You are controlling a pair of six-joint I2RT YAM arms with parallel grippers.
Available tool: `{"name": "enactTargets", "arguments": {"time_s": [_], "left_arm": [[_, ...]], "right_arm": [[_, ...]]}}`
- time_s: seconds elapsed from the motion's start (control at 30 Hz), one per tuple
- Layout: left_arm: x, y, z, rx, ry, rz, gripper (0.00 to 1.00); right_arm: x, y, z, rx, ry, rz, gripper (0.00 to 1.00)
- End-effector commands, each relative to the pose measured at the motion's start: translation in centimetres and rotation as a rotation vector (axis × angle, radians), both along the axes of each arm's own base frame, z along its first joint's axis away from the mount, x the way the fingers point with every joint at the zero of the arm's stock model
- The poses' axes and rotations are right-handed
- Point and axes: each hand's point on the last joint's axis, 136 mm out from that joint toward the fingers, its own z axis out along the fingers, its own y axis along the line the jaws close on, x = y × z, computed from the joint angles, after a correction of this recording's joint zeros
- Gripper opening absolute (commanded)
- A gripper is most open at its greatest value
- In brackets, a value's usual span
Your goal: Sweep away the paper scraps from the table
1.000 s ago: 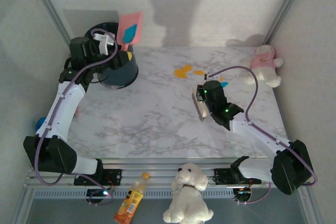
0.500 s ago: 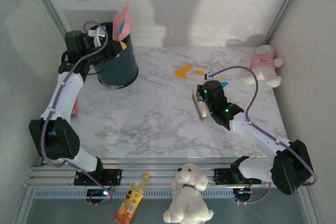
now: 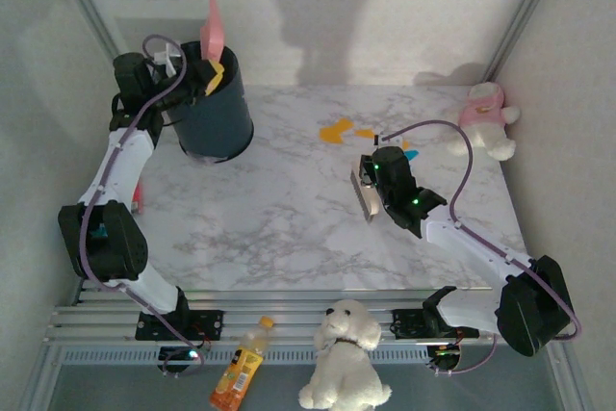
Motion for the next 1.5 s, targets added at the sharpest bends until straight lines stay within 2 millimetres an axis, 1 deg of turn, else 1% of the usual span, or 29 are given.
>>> {"name": "enactTargets", "arguments": {"time_s": [0.0,0.1,0.23,0.53,0.73,0.97,1.13,1.23,1.37,1.47], "left_arm": [[0.3,0.6,1.9,-0.113,-0.038,-0.003,0.00],[0.5,0.8,2.3,-0.198,-0.039,0.000,0.00],[0.7,1.2,2.2,-0.298,-0.023,0.008,0.00],[0.4,1.8,2.1,-0.496,-0.008,0.011,0.00],[0.2,1.6,1.6,-0.612,0.016,-0.003,0.00],[-0.1,0.6,1.6,-0.700,0.016,-0.055,0.00],[-0.1,0.4,1.6,-0.720,0.016,-0.064,0.00],[-0.1,0.1,1.5,-0.680,0.015,-0.067,0.00],[0.2,-0.4,0.9,-0.568,0.020,-0.038,0.00],[0.7,-0.7,0.1,-0.414,0.030,0.011,0.00]], "right_arm": [[0.6,0.1,2.0,0.036,-0.035,-0.015,0.00],[0.6,0.1,2.1,0.037,-0.036,-0.014,0.00],[0.5,0.1,2.1,0.035,-0.032,-0.014,0.00],[0.4,-0.1,2.0,0.031,-0.031,-0.018,0.00],[0.5,0.0,1.8,0.036,-0.024,-0.018,0.00],[0.4,-0.1,1.8,0.033,-0.025,-0.020,0.00],[0.3,-0.2,1.8,0.030,-0.026,-0.022,0.00],[0.3,-0.2,1.9,0.032,-0.028,-0.019,0.00],[0.3,-0.2,2.1,0.036,-0.033,-0.016,0.00],[0.2,-0.2,2.3,0.038,-0.038,-0.015,0.00]]}}
